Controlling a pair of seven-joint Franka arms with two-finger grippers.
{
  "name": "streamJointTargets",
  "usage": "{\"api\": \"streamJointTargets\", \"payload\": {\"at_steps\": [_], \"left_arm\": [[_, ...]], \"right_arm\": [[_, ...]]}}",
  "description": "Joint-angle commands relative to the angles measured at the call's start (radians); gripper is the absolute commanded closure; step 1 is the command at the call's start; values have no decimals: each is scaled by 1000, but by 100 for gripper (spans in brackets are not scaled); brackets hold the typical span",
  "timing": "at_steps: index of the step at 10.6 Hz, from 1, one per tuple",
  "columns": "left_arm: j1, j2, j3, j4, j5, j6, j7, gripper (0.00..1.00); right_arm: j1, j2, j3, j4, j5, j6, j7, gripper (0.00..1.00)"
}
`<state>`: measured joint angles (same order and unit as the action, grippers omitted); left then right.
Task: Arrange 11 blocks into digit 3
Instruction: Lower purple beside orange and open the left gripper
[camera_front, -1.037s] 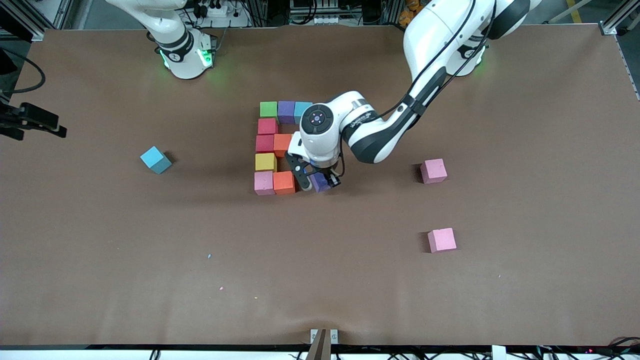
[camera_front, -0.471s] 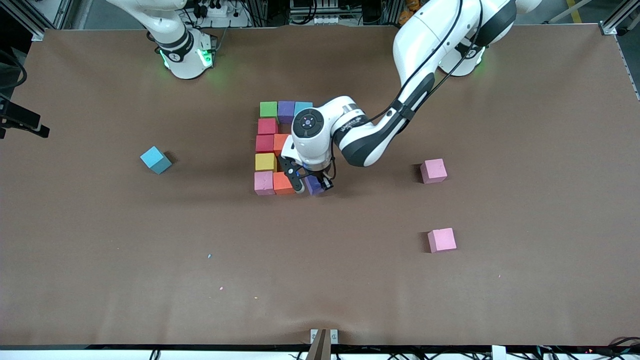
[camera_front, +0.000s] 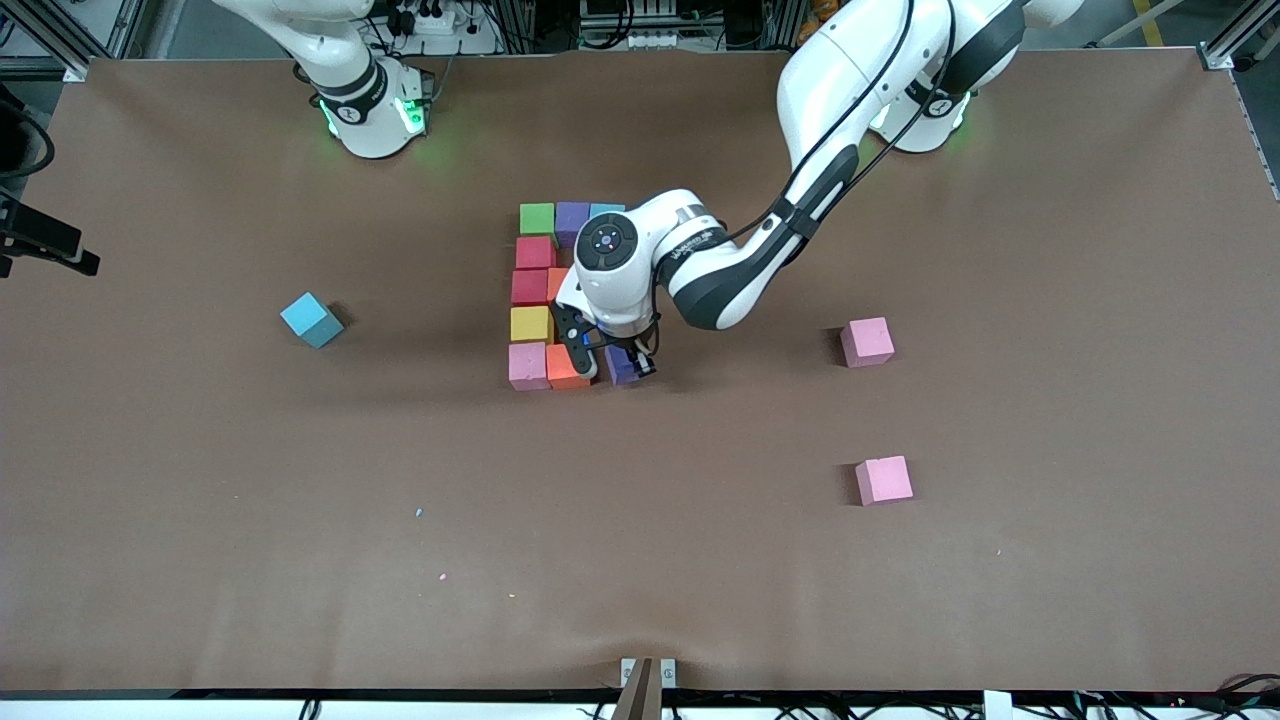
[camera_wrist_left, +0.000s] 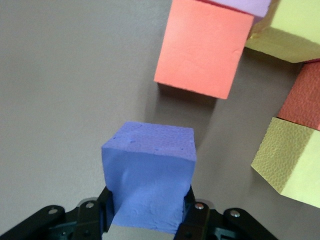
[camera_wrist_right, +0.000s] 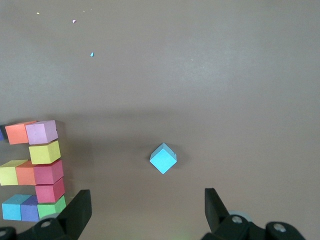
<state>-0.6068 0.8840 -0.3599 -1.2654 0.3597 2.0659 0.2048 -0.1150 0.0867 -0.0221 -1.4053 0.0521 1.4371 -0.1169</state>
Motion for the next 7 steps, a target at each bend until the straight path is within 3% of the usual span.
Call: {"api": "streamJointTargets", "payload": {"at_steps": [1,7], "left_arm": [[-16,47,10,64,18,0,42,69],[-56,70,42,87,18,3,97,69]], "right_arm": [[-12,1,11,11,0,-6,-4,0],[-11,4,13,11,0,-3,-1,0]]}}
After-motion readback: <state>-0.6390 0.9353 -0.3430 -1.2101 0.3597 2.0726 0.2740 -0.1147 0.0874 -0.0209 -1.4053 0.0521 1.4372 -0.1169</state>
